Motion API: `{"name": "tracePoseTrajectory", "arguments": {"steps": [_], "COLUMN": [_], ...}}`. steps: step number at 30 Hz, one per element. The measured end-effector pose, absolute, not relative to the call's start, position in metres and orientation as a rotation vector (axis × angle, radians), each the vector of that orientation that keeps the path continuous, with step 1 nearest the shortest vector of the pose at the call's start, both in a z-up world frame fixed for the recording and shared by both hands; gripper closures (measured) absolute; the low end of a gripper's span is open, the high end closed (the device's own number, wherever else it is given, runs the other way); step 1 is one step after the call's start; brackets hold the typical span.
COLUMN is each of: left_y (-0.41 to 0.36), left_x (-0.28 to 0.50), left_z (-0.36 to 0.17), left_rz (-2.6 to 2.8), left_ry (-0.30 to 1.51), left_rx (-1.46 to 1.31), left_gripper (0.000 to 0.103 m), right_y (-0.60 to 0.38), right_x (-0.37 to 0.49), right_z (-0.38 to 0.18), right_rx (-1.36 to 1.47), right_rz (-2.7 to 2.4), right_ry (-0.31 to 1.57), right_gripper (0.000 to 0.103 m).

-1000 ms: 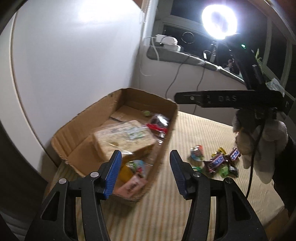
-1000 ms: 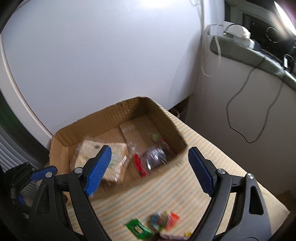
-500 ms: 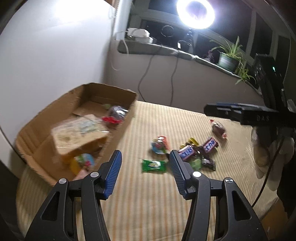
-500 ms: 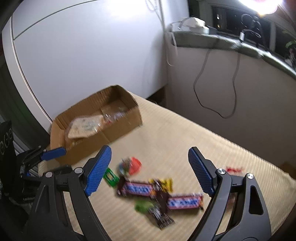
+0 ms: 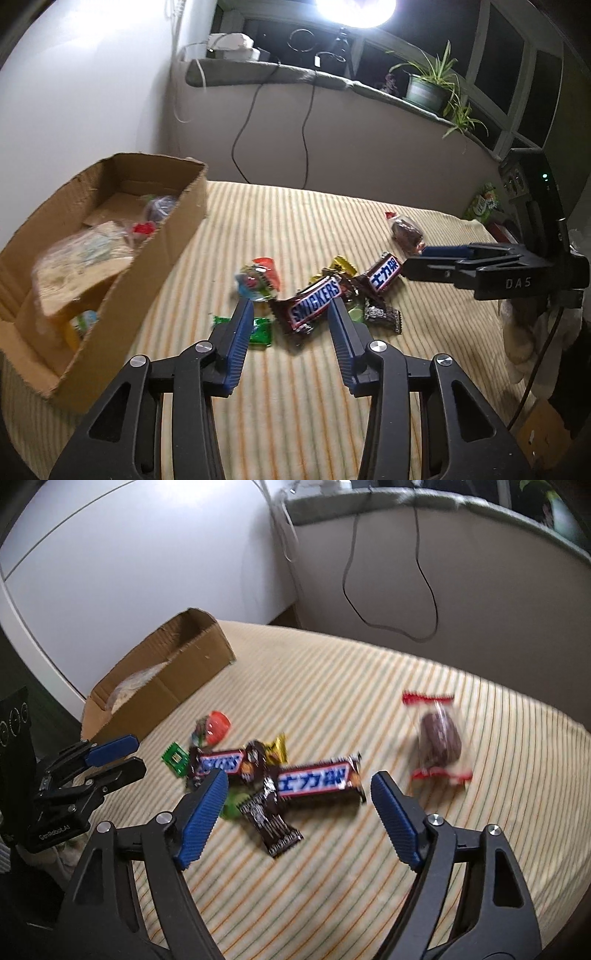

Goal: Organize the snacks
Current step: 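Grasp the Snickers bar with the left gripper while the right grasps the blue-lettered chocolate bar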

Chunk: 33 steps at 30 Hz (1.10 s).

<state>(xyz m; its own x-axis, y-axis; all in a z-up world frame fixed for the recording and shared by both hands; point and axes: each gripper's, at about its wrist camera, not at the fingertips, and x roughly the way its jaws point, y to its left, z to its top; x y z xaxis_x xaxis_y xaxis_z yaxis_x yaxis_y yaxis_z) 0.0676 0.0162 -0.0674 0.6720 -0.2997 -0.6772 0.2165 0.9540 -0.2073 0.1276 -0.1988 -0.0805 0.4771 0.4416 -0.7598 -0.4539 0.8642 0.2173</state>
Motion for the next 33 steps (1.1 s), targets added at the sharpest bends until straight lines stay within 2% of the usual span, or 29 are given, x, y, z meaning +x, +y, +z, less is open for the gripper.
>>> {"name": "tracePoseTrajectory", "arguments": {"steps": [5,18,27,33], "left_y": [0.005,-0.014,-0.023,-0.030], "left_x": [0.078,0.112,0.121,0.123], "left_z": [-0.073,-0.088,-0.096,-0.103], "left_rz": [-0.320,-0.384,-0.426,-0.443], "left_ry": [0.807,0.859,0.876,0.889], "left_rx": [-0.095,-0.031,0.060,0.103], "left_gripper": [0.063,0.063,0.063,0.063], "right_y": [-0.204,-0.200,-0.176,-0.172], "right_x": [0.134,0.162,0.178,0.183], "right_z": [-0.101,-0.121,-0.120,-0.121], "right_rx": [0.080,0.224,0.102,0.027], "right_rz": [0.556,0.515,0.444,0.430], "right_ry": [1.008,1.091,1.087,1.090], "right_gripper": [0.035,0.036,0.045,0.058]}}
